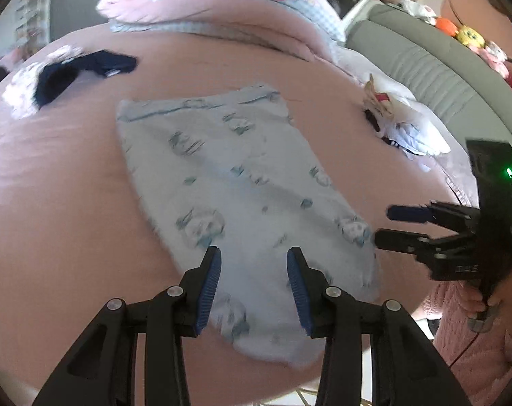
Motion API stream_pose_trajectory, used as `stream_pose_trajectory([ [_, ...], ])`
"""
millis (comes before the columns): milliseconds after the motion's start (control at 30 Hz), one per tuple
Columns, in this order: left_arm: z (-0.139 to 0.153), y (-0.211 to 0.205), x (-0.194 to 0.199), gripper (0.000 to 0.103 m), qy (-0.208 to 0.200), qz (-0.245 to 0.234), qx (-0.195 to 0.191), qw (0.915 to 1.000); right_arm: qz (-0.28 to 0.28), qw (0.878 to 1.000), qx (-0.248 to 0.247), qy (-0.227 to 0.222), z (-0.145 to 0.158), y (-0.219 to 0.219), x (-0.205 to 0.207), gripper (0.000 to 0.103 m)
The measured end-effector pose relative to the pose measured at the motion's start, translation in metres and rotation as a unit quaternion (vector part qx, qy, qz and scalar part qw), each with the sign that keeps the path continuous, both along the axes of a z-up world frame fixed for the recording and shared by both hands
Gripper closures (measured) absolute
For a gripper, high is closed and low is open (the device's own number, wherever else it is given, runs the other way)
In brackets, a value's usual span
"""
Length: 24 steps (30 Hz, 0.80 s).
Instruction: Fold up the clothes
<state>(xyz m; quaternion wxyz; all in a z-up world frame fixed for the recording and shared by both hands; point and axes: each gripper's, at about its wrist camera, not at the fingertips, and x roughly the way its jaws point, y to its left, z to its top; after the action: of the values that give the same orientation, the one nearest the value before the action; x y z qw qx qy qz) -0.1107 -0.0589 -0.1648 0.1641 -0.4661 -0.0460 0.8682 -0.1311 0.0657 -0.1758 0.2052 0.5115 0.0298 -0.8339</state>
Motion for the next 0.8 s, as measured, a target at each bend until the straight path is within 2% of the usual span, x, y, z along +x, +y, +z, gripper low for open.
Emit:
stream_pose_trajectory([
  [167,-0.014,0.031,-0.044,0.066,0.001,-0.044,-0.061,0.9972,-0.013,1.0,0.004,0.0,-0.014,-0.016,-0.037,0.036],
  [233,-0.017,0.039,-0.065,0.066,0.011,-0.054,-0.092,0.9942,-0.02,1.0,0.013,0.009,-0.007,-0.006,-0.051,0.036],
  [333,-0.034,0.043,-0.088,0.066,-0.005,-0.065,-0.123,0.9903,-0.018,0.999,0.035,0.018,-0.005,-0.01,-0.078,0.036],
  [433,-0.046,0.037,-0.086,0.065,-0.018,-0.102,-0.142,0.9844,0.016,0.996,0.088,0.012,-0.023,-0.021,-0.093,0.036],
  [533,-0.046,0.019,-0.069,0.061,-0.027,-0.148,-0.165,0.9748,0.023,0.995,0.097,0.021,-0.033,-0.003,-0.092,0.033],
  [633,-0.038,-0.006,-0.065,0.06,-0.067,-0.159,-0.157,0.9725,-0.014,0.991,0.13,0.023,-0.029,0.024,-0.096,0.031],
  [667,-0.033,-0.009,-0.067,0.06,-0.065,-0.156,-0.151,0.974,-0.026,0.99,0.139,0.025,-0.027,0.032,-0.097,0.032],
  [700,-0.027,-0.012,-0.068,0.06,-0.057,-0.152,-0.146,0.9759,-0.032,0.989,0.139,0.028,-0.022,0.035,-0.096,0.033],
  [800,-0.009,-0.002,-0.074,0.06,0.006,-0.145,-0.098,0.9845,-0.007,0.995,0.085,0.049,-0.003,0.021,-0.085,0.033],
])
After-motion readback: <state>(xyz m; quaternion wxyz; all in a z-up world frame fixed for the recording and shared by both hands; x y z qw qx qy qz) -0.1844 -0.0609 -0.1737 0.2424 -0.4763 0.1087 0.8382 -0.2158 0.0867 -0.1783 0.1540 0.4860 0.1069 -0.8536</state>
